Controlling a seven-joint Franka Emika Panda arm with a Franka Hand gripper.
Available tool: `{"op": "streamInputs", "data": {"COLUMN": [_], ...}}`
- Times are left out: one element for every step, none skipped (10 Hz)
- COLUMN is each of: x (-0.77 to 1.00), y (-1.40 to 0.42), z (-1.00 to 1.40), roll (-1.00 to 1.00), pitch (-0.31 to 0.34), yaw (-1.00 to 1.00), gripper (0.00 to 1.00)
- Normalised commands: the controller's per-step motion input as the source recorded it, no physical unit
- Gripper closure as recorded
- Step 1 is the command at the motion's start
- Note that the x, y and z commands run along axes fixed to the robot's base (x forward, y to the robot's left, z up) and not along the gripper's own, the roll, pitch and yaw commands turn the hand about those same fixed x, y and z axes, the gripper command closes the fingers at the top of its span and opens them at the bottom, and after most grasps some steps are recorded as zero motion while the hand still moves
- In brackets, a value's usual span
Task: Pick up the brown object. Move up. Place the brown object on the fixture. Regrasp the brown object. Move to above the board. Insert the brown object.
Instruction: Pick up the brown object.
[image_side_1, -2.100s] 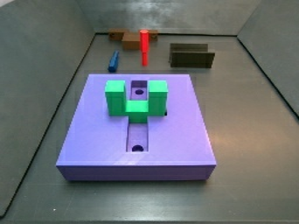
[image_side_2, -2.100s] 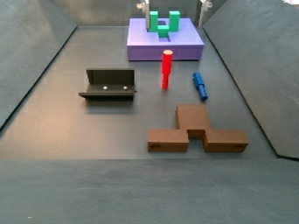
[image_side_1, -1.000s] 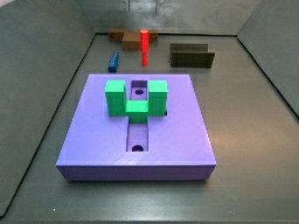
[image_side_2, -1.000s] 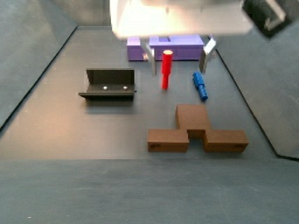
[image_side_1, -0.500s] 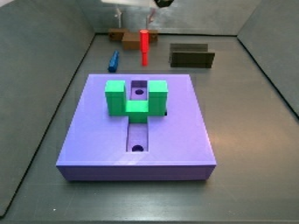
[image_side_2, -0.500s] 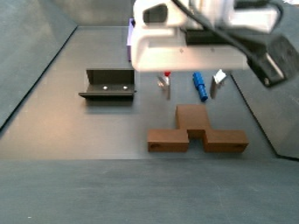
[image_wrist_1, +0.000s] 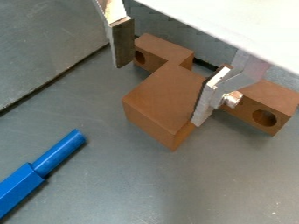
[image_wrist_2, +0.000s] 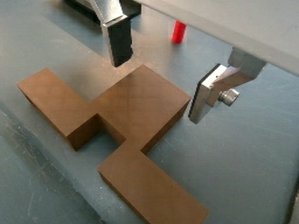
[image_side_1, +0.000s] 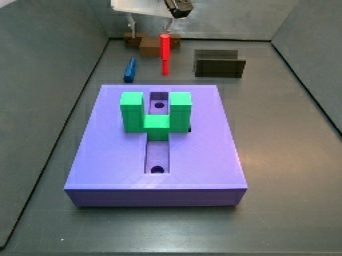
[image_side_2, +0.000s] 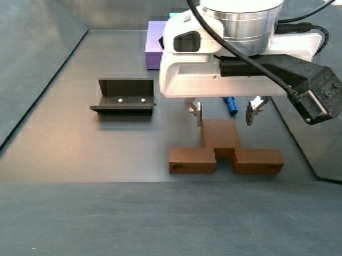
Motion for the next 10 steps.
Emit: {"op": "streamInputs", "data": {"x": [0.00, 0.00, 0.00, 0.00, 0.00, 0.00, 0.00, 0.00, 0.00, 0.00], "y": [-0.15, -0.17, -0.11, -0.07, 0.00, 0.00, 0.00, 0.00, 0.00, 0.00], "z": [0.00, -0.03, -0.04, -0.11, -0.13, -0.24, -0.39, -0.37, -0.32, -0.11], "roll": [0.25, 0.35, 0.37, 0.35, 0.32, 0.28, 0.24, 0.25, 0.27, 0.21], "pitch": [-0.007, -0.001, 0.000, 0.000, 0.000, 0.000, 0.000, 0.000, 0.004, 0.020], "yaw": [0.00, 0.00, 0.00, 0.00, 0.01, 0.00, 0.00, 0.00, 0.00, 0.00], "gripper": [0.00, 0.00, 0.00, 0.00, 0.00, 0.00, 0.00, 0.00, 0.00, 0.00]}}
